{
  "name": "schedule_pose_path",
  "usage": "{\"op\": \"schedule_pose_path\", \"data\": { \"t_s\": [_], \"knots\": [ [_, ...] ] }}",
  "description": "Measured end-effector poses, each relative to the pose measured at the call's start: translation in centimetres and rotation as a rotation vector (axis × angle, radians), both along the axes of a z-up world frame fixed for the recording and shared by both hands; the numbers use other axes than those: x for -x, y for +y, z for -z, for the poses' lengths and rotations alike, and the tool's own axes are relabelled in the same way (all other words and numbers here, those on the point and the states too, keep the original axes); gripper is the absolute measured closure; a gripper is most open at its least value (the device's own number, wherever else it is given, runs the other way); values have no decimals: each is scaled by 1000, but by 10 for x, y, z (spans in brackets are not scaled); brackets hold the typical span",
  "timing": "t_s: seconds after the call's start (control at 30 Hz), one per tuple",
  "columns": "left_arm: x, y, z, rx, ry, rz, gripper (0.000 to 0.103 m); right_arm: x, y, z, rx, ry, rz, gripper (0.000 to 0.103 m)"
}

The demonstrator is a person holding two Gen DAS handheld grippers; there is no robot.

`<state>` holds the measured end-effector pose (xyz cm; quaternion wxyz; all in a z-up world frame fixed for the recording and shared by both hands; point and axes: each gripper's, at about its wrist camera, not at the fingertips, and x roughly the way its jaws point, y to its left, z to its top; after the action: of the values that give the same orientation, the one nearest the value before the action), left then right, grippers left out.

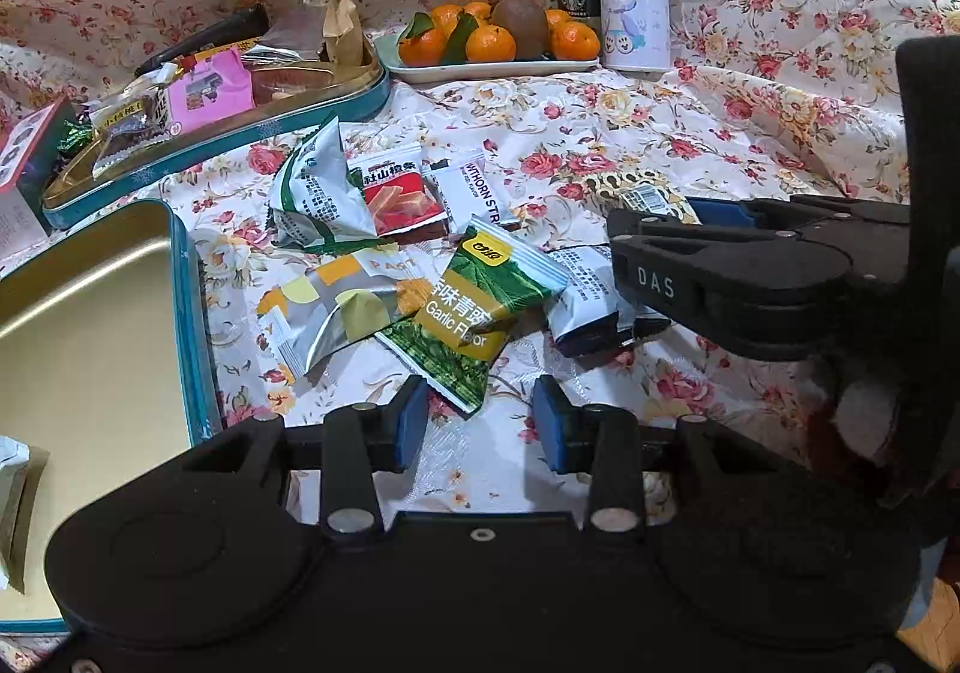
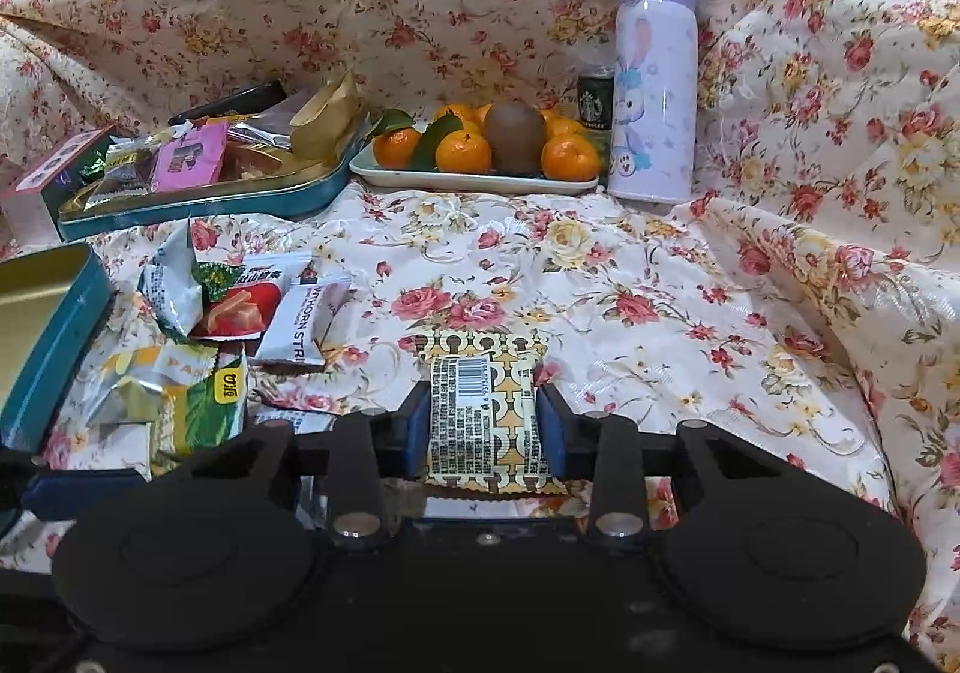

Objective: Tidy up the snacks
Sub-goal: 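Lift the wafer packet with the right tool while the left tool approaches the green garlic-pea bag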

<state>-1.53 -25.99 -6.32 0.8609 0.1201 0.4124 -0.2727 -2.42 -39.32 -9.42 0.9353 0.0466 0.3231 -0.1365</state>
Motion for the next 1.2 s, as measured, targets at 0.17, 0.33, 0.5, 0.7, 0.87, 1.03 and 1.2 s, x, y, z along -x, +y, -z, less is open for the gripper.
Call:
{"op": "schedule_pose_path", "data": {
  "t_s": [0.17, 0.33, 0.5, 0.7, 0.87, 1.03, 1.2],
  "knots": [
    [-2, 1, -1, 5, 12, -4, 57, -5, -8, 2, 12, -29, 20, 68],
    [-9, 2, -3, 34, 56, -34, 57, -12, -19, 4, -1, -51, 18, 68],
    [-16, -3, -3, 31, 61, -34, 57, -8, -31, 5, -88, -80, 19, 68],
    [-25, -8, -5, 33, 78, -30, 57, -5, -35, 6, -131, -96, 25, 68],
    [-30, -12, -8, 25, 55, -30, 57, -4, -37, 6, -150, -104, 28, 68],
    [-30, -19, -14, -1, 7, 36, 57, -4, -37, 7, -156, -106, 29, 68],
    [-30, -25, -16, -55, -63, 118, 57, -3, -38, 7, -161, -109, 31, 68]
  ]
}}
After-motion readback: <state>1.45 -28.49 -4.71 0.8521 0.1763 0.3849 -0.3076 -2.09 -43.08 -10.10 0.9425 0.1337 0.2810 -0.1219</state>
